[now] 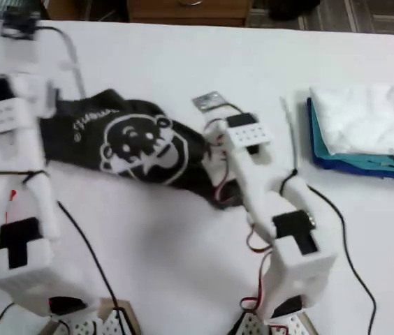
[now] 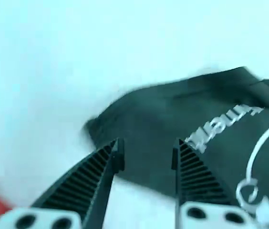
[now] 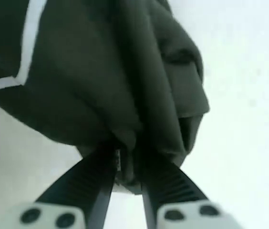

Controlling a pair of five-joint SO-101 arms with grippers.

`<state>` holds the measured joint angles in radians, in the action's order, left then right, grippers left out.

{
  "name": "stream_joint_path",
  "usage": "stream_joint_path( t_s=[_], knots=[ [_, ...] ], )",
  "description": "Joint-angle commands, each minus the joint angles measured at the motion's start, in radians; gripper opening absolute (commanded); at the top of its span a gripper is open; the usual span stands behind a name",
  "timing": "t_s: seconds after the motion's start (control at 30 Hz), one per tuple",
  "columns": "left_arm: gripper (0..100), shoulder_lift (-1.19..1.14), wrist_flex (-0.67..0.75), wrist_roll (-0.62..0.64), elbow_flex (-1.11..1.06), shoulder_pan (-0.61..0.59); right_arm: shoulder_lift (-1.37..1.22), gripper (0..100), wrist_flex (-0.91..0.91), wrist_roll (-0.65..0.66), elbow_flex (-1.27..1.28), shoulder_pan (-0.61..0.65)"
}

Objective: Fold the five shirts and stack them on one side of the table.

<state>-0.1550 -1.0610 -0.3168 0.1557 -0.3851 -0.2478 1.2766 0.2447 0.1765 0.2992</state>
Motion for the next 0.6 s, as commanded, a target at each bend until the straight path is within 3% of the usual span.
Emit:
stream_joint_path(
  t_s=[0.0, 0.1, 0.23, 0.5, 0.57],
  knots=[
    [18, -0.048, 0.118, 0.008, -0.025, 0.101, 0.209, 2.2, 0.065, 0.078, 0.066, -0.079],
    [18, -0.175, 0.107, 0.011, 0.058, 0.160, 0.384, 2.2, 0.099, 0.147, 0.207, -0.084],
    [18, -0.385, -0.006, 0.011, 0.286, 0.206, 0.608, 2.2, 0.073, 0.166, 0.436, -0.091],
    [18, -0.839, -0.408, -0.049, 0.736, 0.201, 0.898, 2.1, -0.022, 0.164, 0.704, -0.107],
    [13, -0.919, -0.519, -0.060, 0.840, 0.167, 0.935, 2.1, -0.022, 0.164, 0.704, -0.133]
  ],
)
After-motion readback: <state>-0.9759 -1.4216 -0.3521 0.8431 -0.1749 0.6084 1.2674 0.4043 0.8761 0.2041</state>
